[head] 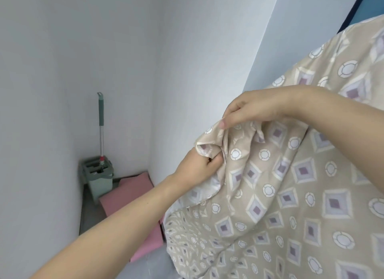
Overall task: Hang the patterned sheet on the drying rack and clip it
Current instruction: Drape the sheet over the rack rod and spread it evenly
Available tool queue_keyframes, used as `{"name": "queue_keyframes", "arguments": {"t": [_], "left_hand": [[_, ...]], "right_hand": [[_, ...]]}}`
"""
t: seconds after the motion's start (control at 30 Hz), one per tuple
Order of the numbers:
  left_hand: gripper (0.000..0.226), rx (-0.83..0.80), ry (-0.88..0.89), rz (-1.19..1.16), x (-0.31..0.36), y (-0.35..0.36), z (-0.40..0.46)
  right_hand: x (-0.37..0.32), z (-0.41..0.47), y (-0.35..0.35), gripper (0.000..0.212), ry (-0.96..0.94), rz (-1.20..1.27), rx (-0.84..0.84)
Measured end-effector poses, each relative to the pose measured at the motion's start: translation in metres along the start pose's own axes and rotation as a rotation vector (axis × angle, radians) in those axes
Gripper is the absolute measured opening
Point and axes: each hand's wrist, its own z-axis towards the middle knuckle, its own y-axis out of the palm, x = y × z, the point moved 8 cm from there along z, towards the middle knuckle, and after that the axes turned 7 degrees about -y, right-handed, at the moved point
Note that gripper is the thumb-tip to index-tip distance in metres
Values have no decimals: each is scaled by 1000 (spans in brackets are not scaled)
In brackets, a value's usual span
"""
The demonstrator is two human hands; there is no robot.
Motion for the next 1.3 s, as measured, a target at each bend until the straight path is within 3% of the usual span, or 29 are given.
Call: {"name": "queue_keyframes", "arguments": {"t": [0.1,0.17,0.23,0.3,0.43,0.53,0.67,0.73,0.83,0.9,1.03,1.1,1.2,1.3], "left_hand": [[35,-59,2,-112,-6,7,-13],[37,-121,-109,-210,-21,14,-20],[34,-163,-260,-417,-31,15,-25],[13,-158,-387,-697,-31,11,-24],[18,-238,-513,-1053,-25,4,-10],[20,-230,-487,-942,-15,-4,5],[26,137,-227,-440,-1,-27,19],[25,290,-108,-199,8,-38,16],[31,348,33,-8,22,-41,15],[34,396,60,7,26,-47,15],[32,574,-78,-216,7,-67,8],[17,393,-209,-360,-3,-57,15],[24,-26,-366,-523,-11,-24,19],[24,-263,-513,-551,-20,-11,14]], "right_hand": [[-11,8,15,32,-27,-282,34],[-12,13,19,26,-58,-392,92],[-9,16,12,25,-94,-281,198],[-3,16,-4,16,-139,-57,352],[16,12,-30,14,-118,132,529],[20,11,-36,16,-88,102,547],[17,-1,-49,27,-49,-28,606],[14,-4,-44,22,-46,-10,516],[6,-8,-33,34,-50,82,361],[-3,-10,-38,45,-74,-86,360],[-13,-14,-49,39,-111,-321,444],[-18,-14,-52,32,-158,-372,537],[-26,-14,-55,23,-240,-368,679],[-27,-11,-57,23,-292,-236,800]]}}
